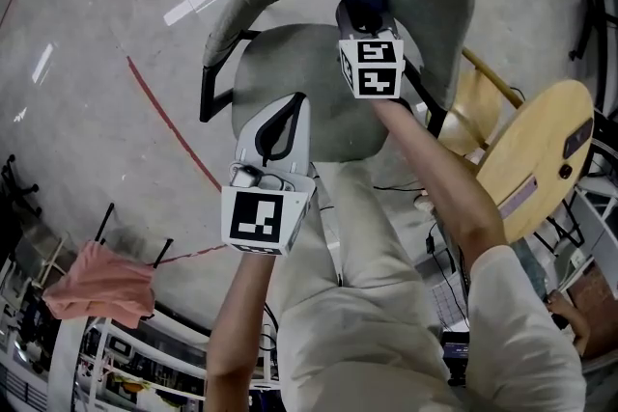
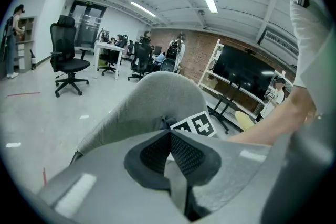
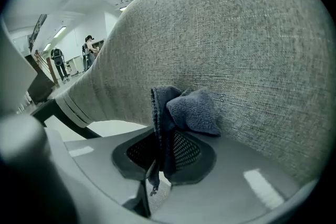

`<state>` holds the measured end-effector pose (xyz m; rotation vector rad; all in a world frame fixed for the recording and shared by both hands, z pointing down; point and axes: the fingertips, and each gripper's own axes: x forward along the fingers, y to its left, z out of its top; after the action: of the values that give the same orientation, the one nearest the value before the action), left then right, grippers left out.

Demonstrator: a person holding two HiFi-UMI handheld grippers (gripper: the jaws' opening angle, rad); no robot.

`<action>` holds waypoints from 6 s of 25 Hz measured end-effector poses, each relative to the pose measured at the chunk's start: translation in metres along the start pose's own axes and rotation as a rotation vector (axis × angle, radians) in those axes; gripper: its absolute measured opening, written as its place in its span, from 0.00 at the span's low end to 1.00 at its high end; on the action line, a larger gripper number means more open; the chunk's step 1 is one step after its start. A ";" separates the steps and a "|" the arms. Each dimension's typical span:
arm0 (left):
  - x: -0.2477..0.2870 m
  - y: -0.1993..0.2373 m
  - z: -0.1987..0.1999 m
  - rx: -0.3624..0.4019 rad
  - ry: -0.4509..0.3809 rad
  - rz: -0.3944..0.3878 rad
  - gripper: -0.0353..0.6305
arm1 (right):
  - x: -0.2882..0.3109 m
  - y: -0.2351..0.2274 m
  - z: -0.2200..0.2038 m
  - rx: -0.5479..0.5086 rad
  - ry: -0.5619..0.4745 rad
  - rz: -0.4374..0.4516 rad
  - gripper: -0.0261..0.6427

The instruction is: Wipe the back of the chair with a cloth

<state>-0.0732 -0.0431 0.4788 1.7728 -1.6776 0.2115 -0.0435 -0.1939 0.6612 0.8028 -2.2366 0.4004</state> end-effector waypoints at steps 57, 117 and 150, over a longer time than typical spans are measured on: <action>-0.047 0.049 -0.029 -0.073 0.003 0.104 0.05 | 0.010 0.252 -0.038 -0.467 0.134 0.715 0.15; -0.345 -0.257 0.009 0.182 -0.112 -0.157 0.06 | -0.602 0.188 0.025 -0.017 -0.285 0.337 0.15; -0.421 -0.400 -0.025 0.207 -0.302 -0.079 0.06 | -0.774 0.188 -0.033 -0.081 -0.495 0.276 0.15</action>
<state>0.2413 0.2928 0.1244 2.1061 -1.8437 0.0872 0.2773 0.2966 0.1212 0.5951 -2.8221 0.2542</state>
